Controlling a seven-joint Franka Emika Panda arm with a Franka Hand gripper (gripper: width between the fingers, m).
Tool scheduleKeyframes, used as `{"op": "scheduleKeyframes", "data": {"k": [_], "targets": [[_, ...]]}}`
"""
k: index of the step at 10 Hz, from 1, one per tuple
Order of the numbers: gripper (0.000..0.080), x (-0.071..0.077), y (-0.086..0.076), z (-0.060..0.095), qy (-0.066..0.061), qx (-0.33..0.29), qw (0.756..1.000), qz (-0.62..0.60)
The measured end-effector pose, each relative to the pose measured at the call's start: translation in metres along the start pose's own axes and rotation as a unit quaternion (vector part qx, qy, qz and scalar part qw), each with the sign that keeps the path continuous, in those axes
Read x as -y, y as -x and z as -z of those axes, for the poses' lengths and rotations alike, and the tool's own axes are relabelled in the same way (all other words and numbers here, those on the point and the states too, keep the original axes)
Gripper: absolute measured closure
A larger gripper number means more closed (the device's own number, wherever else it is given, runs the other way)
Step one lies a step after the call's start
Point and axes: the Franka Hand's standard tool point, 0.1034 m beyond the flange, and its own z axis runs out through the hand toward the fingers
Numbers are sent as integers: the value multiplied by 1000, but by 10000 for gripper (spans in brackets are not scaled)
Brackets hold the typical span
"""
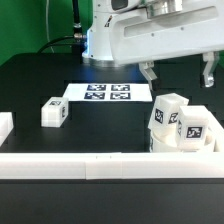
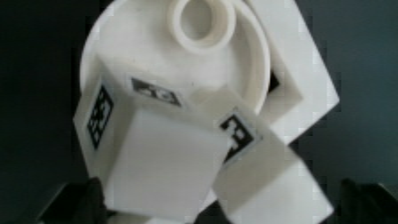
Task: Assemble stool
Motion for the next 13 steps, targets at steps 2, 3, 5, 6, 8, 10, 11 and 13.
{"op": "scheduleKeyframes", "data": {"k": [2,3,5,6,8,10,11,13], "targets": [[151,0,0,0,6,-1,996,84],[151,-1,-1,0,7,-1,993,114],[151,-6,-1,-3,23,0,966,257],[151,-8,-1,-4,29,0,947,321],[151,-11,-1,-7,41,9,905,422],[151,-14,-2,-8,47,12,878,477],[151,-15,-3,-7,50,14,862,504],[151,-19,-1,-12,54,19,850,524]]}}
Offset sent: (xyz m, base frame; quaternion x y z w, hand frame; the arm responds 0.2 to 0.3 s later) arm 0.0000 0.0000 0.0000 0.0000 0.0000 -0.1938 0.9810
